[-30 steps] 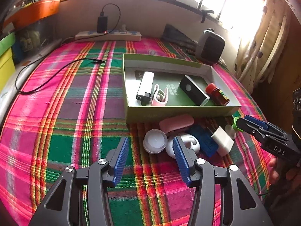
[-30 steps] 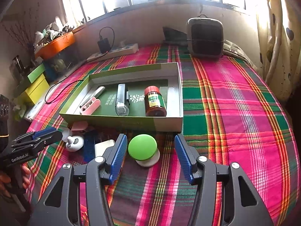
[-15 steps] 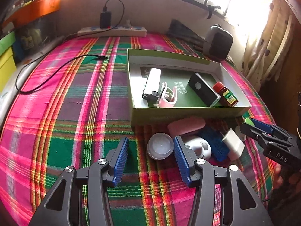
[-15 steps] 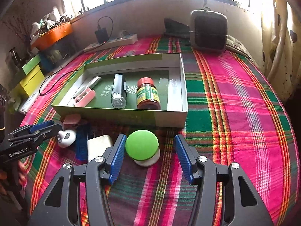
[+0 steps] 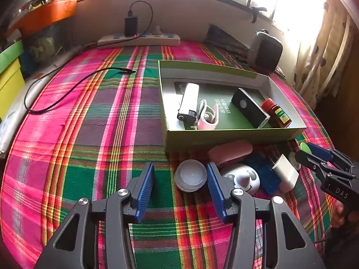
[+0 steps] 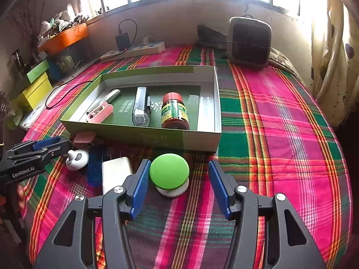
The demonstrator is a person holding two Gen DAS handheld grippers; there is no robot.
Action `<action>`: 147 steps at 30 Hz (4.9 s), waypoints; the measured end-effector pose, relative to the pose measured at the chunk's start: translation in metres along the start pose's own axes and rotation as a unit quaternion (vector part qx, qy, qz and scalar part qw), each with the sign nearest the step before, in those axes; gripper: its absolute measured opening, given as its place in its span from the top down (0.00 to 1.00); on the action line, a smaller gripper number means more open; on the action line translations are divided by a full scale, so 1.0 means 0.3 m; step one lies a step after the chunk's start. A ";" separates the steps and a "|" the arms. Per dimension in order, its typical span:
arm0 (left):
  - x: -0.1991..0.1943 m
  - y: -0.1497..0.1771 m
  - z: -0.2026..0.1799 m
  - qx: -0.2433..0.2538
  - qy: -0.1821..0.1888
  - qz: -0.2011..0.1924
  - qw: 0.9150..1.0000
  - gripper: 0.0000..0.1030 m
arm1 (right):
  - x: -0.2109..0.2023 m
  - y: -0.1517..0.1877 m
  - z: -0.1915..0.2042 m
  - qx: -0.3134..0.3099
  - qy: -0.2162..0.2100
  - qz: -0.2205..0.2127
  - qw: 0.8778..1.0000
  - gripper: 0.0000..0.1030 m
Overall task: Organize rigid objects
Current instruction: 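Lower the left tool onto the clear round lid while the right tool reaches the green round button, then close the left tool on the clear lid while the right tool grasps the green button, then carry the clear lid into the green box with the left tool while the right tool carries the green button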
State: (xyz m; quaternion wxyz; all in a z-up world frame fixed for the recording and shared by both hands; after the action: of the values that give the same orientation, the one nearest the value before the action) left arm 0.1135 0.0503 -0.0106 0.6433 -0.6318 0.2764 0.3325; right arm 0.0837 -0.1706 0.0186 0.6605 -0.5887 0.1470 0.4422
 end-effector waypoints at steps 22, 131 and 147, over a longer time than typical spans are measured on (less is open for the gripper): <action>-0.006 0.007 -0.002 -0.001 0.001 -0.005 1.000 0.74 | 0.000 -0.001 0.018 -0.008 -0.020 -0.006 1.000 0.66; 0.223 -0.354 -0.233 0.060 0.040 0.019 0.997 0.74 | 0.263 -0.389 -0.138 0.002 -0.041 0.017 0.999 0.66; 0.242 -0.343 -0.235 0.060 0.040 0.027 0.997 0.74 | 0.274 -0.386 -0.138 -0.004 -0.034 0.016 0.999 0.66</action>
State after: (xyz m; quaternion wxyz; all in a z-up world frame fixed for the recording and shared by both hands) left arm 0.2434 -0.0122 -0.0057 0.6591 -0.5972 0.3385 0.3070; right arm 0.2314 -0.1647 0.0240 0.6553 -0.5736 0.1323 0.4733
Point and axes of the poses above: each gripper's, at about its wrist camera, not at the fingertips, and x roughly the way its jaws point, z to its left, y to its underside, the point moved 2 cm from there along x, roughly the way its jaws point, and after that the axes turned 14 degrees about -y, right-handed, at the moved point
